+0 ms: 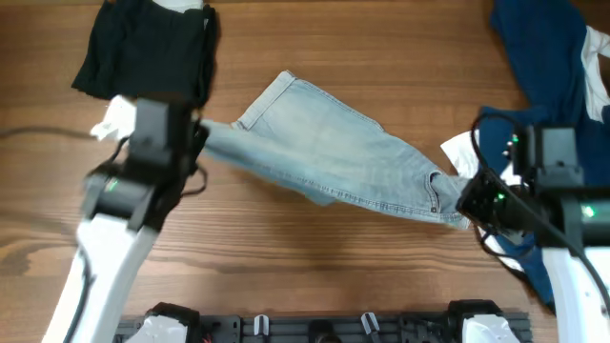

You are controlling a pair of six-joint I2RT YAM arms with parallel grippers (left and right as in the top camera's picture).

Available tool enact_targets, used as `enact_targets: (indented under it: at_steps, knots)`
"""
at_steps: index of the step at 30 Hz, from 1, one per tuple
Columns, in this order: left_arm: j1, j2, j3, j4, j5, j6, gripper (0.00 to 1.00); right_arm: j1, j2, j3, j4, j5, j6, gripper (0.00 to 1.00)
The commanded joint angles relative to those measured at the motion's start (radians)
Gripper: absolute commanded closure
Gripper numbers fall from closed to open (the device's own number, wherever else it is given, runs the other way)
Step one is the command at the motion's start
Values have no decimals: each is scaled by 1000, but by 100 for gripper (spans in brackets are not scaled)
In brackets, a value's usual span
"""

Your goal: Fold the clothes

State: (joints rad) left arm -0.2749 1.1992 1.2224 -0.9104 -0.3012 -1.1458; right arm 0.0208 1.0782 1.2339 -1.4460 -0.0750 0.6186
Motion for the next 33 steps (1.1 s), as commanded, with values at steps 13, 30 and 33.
enact_targets:
  at_steps: [13,30,33]
  knots:
    - [-129,532,13,572,-29,70,96,-59,332,-250,409,76,64,96]
    - [-175,584,13,686,-51,92,0,-207,516,-293,669,80,60,75]
    - [-175,584,13,662,-52,122,0,-211,516,-293,727,80,55,38]
